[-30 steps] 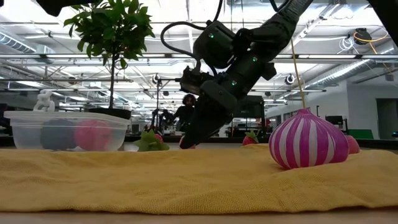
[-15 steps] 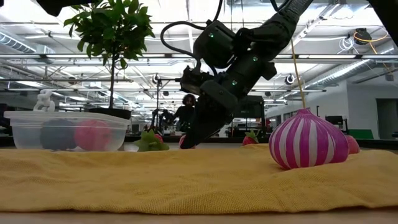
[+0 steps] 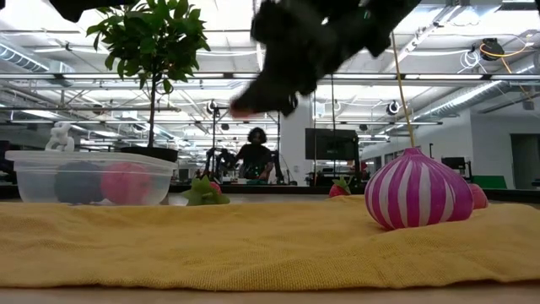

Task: Pick and placing Produce into tupperware
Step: Put the top pink peach into the transparent bin

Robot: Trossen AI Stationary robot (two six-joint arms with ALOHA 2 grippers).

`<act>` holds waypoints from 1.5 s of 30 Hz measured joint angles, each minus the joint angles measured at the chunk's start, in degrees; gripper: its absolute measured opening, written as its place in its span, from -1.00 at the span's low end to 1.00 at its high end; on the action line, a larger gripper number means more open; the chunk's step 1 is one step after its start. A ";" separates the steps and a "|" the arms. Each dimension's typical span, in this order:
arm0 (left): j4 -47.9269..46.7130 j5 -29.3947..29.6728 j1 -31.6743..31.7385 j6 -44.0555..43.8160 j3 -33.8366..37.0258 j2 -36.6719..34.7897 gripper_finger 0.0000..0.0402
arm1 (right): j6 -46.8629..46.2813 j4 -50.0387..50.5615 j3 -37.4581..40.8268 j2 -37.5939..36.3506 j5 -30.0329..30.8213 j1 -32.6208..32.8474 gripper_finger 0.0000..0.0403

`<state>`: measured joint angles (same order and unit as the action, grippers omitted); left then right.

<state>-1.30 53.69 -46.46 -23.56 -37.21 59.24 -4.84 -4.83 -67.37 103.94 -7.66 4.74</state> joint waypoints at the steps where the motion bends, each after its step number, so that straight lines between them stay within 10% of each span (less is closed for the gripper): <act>1: -0.03 0.40 0.00 -0.67 0.00 0.02 0.62 | 0.37 -0.57 -0.01 -1.04 -0.02 0.58 -0.53; 45: 13.19 1.87 9.62 -8.54 -0.02 14.16 0.62 | 11.60 -19.79 -0.07 -3.65 0.02 3.99 -0.53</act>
<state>11.89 55.57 -36.84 -32.10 -37.23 73.40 6.76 -24.62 -67.44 100.29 -7.64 8.73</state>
